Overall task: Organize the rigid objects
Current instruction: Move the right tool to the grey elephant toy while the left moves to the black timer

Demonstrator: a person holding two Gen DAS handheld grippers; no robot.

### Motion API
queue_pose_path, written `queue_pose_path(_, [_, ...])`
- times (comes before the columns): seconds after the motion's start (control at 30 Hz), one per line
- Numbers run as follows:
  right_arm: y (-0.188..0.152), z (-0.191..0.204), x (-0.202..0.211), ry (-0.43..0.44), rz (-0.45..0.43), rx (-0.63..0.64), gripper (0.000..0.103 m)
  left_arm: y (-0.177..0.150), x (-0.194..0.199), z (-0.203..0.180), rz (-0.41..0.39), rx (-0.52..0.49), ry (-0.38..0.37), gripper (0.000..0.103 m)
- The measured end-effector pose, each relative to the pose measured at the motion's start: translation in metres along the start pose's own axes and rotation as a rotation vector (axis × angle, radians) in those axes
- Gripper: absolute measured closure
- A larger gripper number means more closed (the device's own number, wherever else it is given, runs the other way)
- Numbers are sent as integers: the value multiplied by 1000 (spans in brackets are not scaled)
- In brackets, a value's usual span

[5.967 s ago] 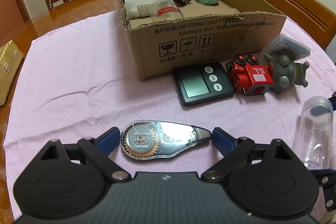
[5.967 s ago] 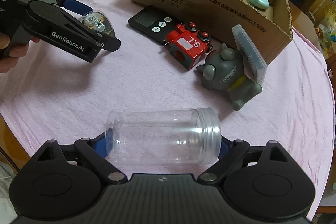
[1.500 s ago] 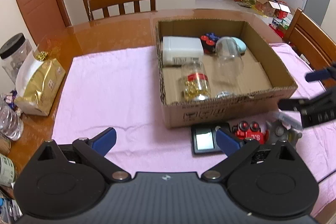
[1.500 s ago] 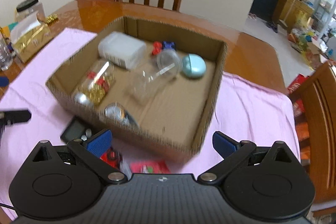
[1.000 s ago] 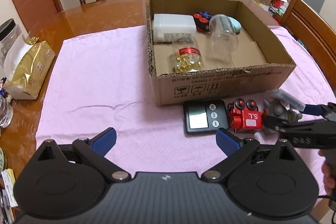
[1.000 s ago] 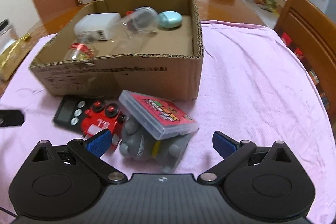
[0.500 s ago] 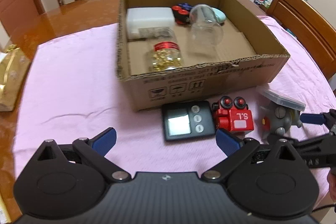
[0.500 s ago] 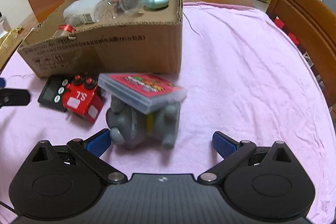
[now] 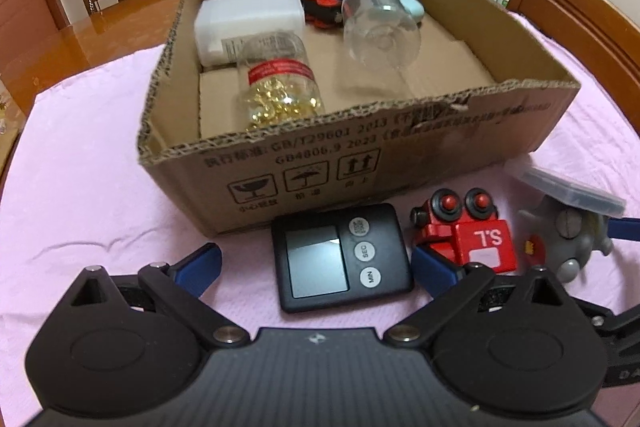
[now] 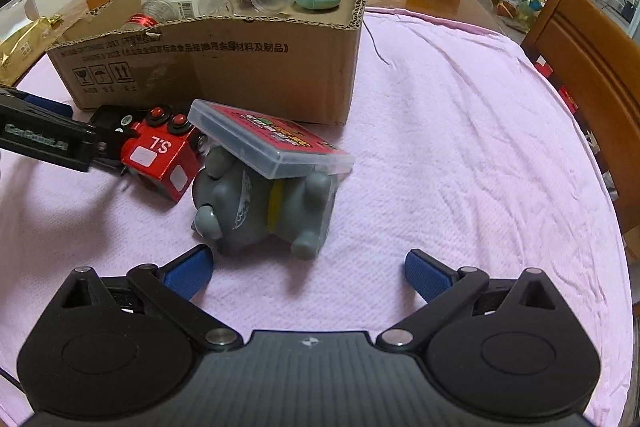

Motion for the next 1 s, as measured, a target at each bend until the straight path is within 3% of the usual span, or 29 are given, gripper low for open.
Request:
queue_pose_path(0.37, [-1,1,1,-7,-29,-4,0,-5,4,9,-28,-12,29,2])
queue_pose_path(0.53, [-1,6,2,-13,-5,-17,0,-1,9,-2,-47,-27,-18,27])
queue_pose_path(0.6, [-1,14,3,4,5,-6,0,0,9,-3,-48,-32,-24,30])
queue_pose_path(0.87, [11,38,-7,5,-53,2,1,0,10,0,-54,-43,-30,29])
queue_pose_path(1.0, [19,35,-9,-22,-72,-22,11,-1,10,1,-51,-37,-20,29])
Point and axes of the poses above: each gripper's, at about its wrist camera, not at the fingertips, and x roughly against the way its jaws point, z to its left, y to its top, the point moved 9 cm from there along -x, roughly the way its jaws point, and after that the axes turned 9 degrees about -z, right-handed, at the moved point
